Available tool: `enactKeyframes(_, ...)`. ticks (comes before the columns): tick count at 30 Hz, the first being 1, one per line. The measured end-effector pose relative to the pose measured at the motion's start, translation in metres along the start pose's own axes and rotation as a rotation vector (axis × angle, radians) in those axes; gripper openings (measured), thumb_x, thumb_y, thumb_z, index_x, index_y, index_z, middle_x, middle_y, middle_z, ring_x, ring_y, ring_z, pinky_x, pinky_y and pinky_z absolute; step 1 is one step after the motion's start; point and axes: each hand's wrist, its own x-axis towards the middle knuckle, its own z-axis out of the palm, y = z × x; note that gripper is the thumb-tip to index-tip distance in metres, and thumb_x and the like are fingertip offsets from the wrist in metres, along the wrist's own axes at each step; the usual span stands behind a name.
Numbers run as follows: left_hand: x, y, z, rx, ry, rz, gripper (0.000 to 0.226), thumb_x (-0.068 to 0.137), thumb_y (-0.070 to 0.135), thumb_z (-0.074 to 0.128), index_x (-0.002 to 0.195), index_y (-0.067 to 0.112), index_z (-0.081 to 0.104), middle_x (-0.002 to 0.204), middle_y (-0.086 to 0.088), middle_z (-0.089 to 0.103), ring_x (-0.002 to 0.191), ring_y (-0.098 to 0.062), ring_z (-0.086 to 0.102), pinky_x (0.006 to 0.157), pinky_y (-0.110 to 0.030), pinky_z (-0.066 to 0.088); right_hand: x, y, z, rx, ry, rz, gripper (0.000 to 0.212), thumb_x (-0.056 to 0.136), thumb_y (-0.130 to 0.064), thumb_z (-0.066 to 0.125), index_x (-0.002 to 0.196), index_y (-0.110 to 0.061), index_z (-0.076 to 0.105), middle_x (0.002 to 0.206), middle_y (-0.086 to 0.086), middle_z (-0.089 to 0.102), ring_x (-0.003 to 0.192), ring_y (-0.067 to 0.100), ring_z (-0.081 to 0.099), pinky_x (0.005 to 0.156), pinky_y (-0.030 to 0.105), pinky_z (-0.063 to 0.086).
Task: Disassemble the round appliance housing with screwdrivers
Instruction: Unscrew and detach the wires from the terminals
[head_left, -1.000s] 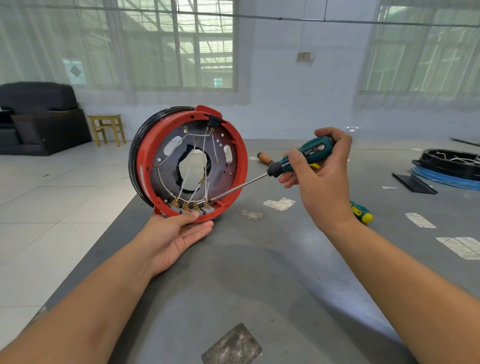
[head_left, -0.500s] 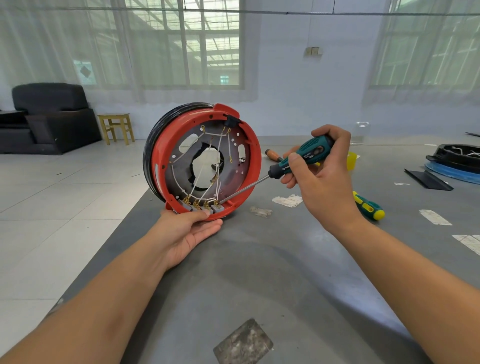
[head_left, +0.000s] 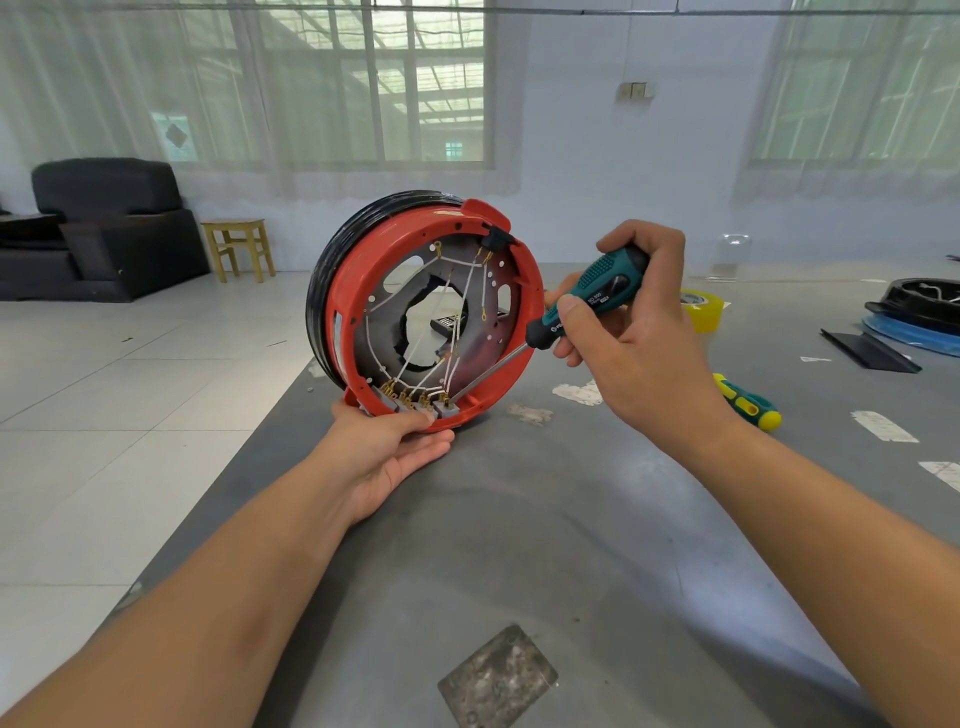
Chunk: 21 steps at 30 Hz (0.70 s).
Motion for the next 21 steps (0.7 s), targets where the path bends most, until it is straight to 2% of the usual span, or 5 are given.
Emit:
enactKeyframes(3, 0.001, 0.001, 0.002, 0.009, 0.019, -0.014, 0.071, 0.089, -0.017, 0.071, 0.147, 0.009, 0.039, 0.112, -0.033, 0.072, 0.086, -0.042, 0.079, 0.062, -0.043, 0.066, 0.000, -0.003, 0.002, -0.052, -0.010, -0.041, 0.041, 0.097, -0.024, 0.061, 0.116, -0.045, 0.031, 0.106, 0.011, 0.061, 0.069, 0.027, 0.071, 0.059, 0.043, 0.062)
enactKeyframes(6, 0.001, 0.002, 0.002, 0.000, 0.034, -0.025, 0.075, 0.087, -0.021, 0.070, 0.146, 0.015, 0.039, 0.110, -0.033, 0.073, 0.085, -0.043, 0.079, 0.063, -0.047, 0.067, -0.003, -0.003, 0.002, -0.055, -0.010, -0.050, 0.041, 0.098, -0.024, 0.061, 0.117, -0.044, 0.031, 0.107, 0.011, 0.060, 0.071, 0.026, 0.071, 0.058, 0.044, 0.061)
enactKeyframes(13, 0.006, 0.003, -0.001, -0.042, 0.039, -0.065, 0.073, 0.087, -0.023, 0.067, 0.147, 0.010, 0.042, 0.105, -0.036, 0.073, 0.084, -0.045, 0.079, 0.060, -0.046, 0.066, -0.016, 0.001, 0.003, -0.015, -0.028, -0.078, 0.041, 0.098, -0.029, 0.062, 0.117, -0.048, 0.032, 0.107, 0.005, 0.062, 0.078, 0.025, 0.075, 0.063, 0.048, 0.063)
enactKeyframes(17, 0.007, 0.002, -0.001, -0.057, 0.048, -0.047, 0.075, 0.085, -0.025, 0.066, 0.144, 0.016, 0.042, 0.102, -0.035, 0.074, 0.084, -0.045, 0.079, 0.061, -0.046, 0.066, -0.024, 0.005, 0.002, -0.004, -0.030, -0.133, 0.043, 0.098, -0.029, 0.061, 0.118, -0.053, 0.032, 0.108, 0.000, 0.063, 0.077, 0.026, 0.074, 0.066, 0.044, 0.063)
enactKeyframes(21, 0.006, 0.001, -0.001, -0.060, 0.044, -0.047, 0.072, 0.086, -0.025, 0.066, 0.144, 0.013, 0.044, 0.100, -0.034, 0.075, 0.083, -0.045, 0.079, 0.060, -0.045, 0.066, -0.033, 0.010, 0.002, 0.021, -0.031, -0.198, 0.047, 0.099, -0.023, 0.061, 0.120, -0.052, 0.032, 0.111, -0.012, 0.064, 0.078, 0.025, 0.073, 0.071, 0.037, 0.063)
